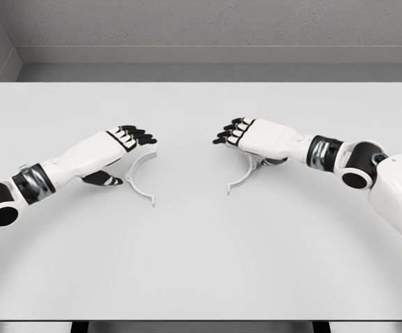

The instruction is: Assemble PVC drainage pipe clamps

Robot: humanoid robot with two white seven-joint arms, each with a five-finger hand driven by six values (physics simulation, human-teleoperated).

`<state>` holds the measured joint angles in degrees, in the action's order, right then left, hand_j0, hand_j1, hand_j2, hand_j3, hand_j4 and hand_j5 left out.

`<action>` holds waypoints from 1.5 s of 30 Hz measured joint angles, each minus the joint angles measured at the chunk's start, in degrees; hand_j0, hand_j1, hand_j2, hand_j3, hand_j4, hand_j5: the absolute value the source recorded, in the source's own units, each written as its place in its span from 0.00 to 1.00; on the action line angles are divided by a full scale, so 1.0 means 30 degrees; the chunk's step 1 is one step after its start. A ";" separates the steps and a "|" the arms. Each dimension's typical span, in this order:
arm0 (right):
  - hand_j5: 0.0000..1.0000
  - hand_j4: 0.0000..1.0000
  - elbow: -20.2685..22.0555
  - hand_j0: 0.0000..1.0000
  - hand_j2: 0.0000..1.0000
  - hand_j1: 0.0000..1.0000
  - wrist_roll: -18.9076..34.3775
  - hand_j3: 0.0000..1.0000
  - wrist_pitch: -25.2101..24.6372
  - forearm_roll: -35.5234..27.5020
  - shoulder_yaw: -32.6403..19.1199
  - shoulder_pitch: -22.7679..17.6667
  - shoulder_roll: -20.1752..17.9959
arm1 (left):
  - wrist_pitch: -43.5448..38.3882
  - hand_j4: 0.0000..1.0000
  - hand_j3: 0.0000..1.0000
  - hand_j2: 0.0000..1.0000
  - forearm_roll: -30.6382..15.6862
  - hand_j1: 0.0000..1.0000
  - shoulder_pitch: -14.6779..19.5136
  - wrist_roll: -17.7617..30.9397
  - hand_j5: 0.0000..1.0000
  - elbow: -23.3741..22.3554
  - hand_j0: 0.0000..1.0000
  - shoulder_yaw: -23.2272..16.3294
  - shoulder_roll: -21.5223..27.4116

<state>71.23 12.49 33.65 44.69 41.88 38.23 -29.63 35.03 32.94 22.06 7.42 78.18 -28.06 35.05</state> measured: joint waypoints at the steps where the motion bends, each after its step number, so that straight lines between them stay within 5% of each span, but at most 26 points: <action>1: 1.00 1.00 0.0011 1.00 1.00 1.00 0.0011 1.00 -0.0001 -0.0001 0.0005 0.0000 0.0034 | 0.0000 1.00 1.00 1.00 0.0001 1.00 0.0000 0.0005 1.00 0.0000 1.00 0.0000 -0.0073; 45: 1.00 1.00 -0.0952 1.00 1.00 1.00 0.0955 1.00 -0.0105 0.0146 0.0392 0.1318 0.1948 | 0.0006 1.00 1.00 1.00 0.0557 1.00 0.0293 0.1146 1.00 -0.0342 1.00 -0.0056 -0.2202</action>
<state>68.37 15.35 33.33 45.13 43.06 42.19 -23.79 35.05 34.61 22.94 10.86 77.15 -28.23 28.44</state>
